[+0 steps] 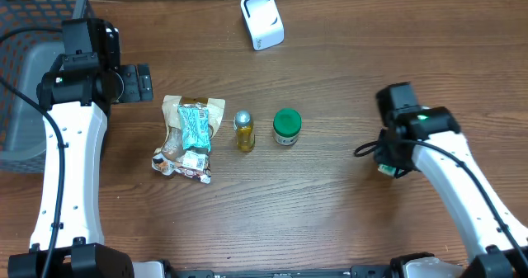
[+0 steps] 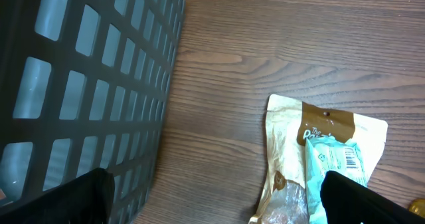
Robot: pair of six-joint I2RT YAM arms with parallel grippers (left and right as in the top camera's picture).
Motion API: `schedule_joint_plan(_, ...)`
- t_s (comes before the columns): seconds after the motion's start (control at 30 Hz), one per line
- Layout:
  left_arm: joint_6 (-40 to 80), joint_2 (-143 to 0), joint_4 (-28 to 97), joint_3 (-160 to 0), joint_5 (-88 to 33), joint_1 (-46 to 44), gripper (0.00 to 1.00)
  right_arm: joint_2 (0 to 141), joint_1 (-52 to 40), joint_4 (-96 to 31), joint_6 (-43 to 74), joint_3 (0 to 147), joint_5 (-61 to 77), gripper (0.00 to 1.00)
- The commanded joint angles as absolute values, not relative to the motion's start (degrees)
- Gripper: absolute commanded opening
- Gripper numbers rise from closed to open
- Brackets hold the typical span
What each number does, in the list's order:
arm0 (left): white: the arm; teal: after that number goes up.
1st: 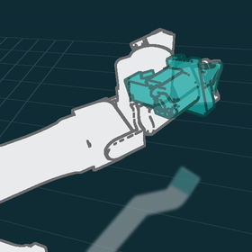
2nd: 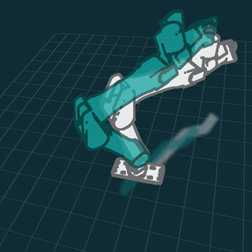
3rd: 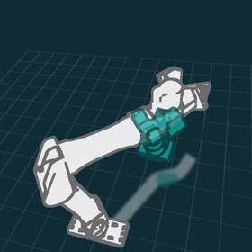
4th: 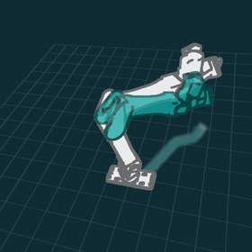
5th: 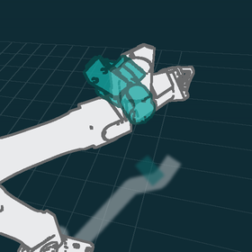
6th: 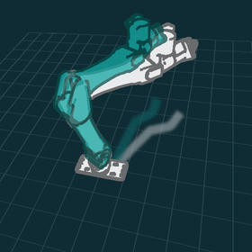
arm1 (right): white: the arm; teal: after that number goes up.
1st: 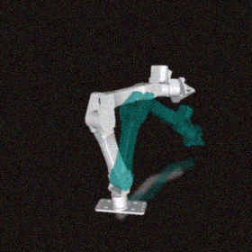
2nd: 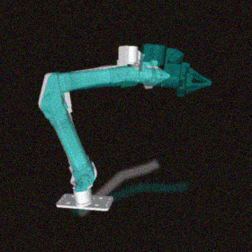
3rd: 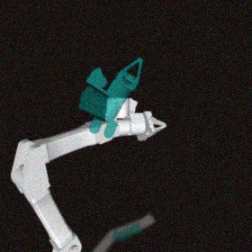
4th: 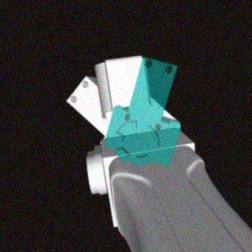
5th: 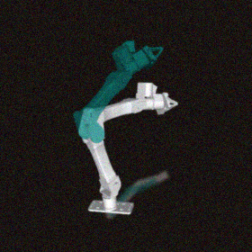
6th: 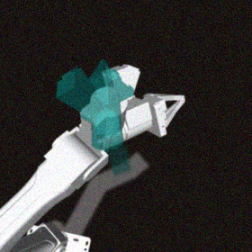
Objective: Scan the item barcode
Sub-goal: 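Carry the tissue pack left toward the green jar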
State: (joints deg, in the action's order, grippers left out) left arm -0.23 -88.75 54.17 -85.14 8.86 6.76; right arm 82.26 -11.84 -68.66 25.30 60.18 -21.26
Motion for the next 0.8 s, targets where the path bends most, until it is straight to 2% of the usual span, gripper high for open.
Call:
schedule_joint_plan(0.0,-1.3,-87.88,53.98,-86.46,9.17,6.79,1.0,85.89,-17.3,-69.3,25.28,60.82,-30.76,0.04)
schedule_joint_plan(0.13,-1.3,-87.88,53.98,-86.46,9.17,6.79,1.0,91.09,-24.05,-69.56,25.63,60.82,-36.16,0.04)
schedule_joint_plan(0.3,-1.3,-87.88,53.98,-86.46,9.17,6.79,1.0,98.67,-31.29,-70.04,32.03,60.82,-43.57,0.04)
schedule_joint_plan(0.6,-1.3,-87.88,53.98,-86.46,9.17,6.79,0.99,105.41,-36.14,-70.04,36.91,60.73,-48.62,0.04)
schedule_joint_plan(0.63,-1.3,-87.88,53.98,-86.46,9.17,6.79,1.0,105.41,-36.32,-69.73,37.95,60.73,-48.6,0.04)
schedule_joint_plan(0.7,-1.3,-87.88,53.98,-86.46,9.17,6.79,1.0,105.41,-36.36,-69.45,39.29,60.73,-47.9,0.13)
schedule_joint_plan(0.77,-1.3,-87.88,53.98,-86.46,9.17,6.79,0.99,105.41,-36.36,-69.23,39.27,60.73,-46.5,0.13)
